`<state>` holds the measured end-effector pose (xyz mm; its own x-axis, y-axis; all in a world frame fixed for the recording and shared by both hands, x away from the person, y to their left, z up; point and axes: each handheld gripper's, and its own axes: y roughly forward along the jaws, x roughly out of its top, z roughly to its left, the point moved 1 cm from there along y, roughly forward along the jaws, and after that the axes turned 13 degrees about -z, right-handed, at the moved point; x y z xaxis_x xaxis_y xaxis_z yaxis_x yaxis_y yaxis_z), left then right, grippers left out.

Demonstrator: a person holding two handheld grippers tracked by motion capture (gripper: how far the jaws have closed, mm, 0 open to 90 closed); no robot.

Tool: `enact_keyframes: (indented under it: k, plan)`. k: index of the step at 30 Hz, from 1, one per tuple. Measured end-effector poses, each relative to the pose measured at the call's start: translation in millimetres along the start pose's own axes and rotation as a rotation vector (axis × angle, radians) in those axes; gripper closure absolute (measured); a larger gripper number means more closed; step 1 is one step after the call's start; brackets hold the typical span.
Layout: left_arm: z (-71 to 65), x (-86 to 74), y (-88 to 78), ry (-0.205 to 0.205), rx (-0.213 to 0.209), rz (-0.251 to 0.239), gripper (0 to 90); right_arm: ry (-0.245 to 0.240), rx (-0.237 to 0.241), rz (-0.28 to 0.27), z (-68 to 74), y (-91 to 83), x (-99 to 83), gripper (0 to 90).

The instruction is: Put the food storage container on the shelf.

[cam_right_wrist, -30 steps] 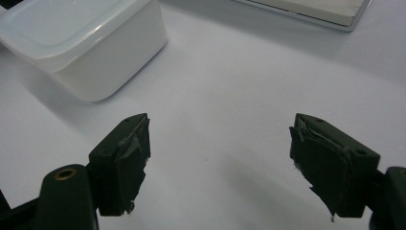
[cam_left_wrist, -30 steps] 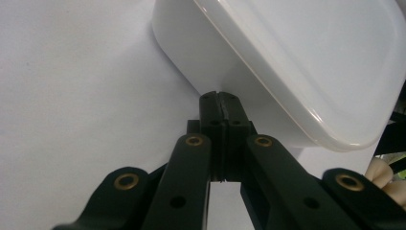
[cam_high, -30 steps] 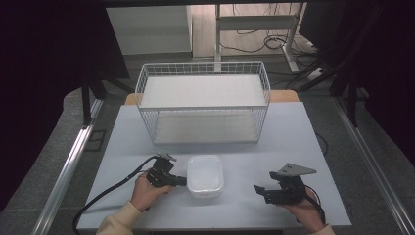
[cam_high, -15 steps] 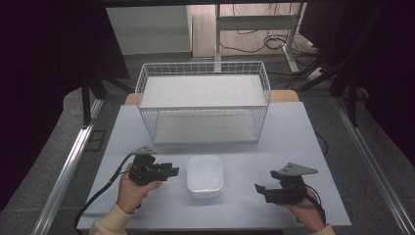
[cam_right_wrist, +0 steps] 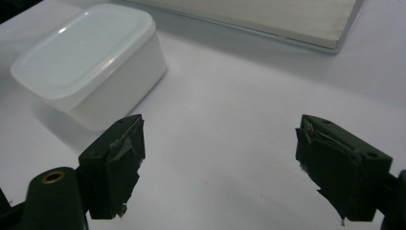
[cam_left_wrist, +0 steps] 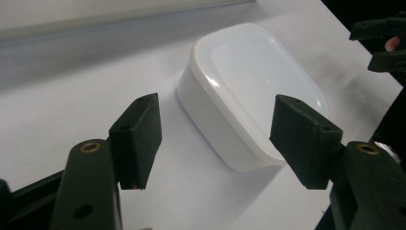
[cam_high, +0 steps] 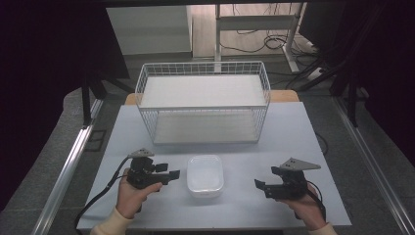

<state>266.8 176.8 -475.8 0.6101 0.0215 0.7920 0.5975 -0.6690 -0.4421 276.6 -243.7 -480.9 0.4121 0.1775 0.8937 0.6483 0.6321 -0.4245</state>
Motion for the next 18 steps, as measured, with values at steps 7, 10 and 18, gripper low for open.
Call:
enact_keyframes:
  k: [7, 10, 18]
  plan:
    - [-0.1, -2.8, 11.0, -0.052, -0.036, 0.018, 35.2, 0.037, 0.067, 0.025, 11.6, 15.9, 13.7, 19.8]
    - [1.1, -3.0, 13.3, -0.061, -0.042, 0.024, 35.4, 0.042, 0.09, 0.039, 18.5, 25.0, 18.4, 21.3]
    - [3.4, -2.2, 16.4, -0.081, -0.051, 0.023, 35.0, 0.072, 0.149, 0.062, 32.2, 49.7, 27.0, 25.4]
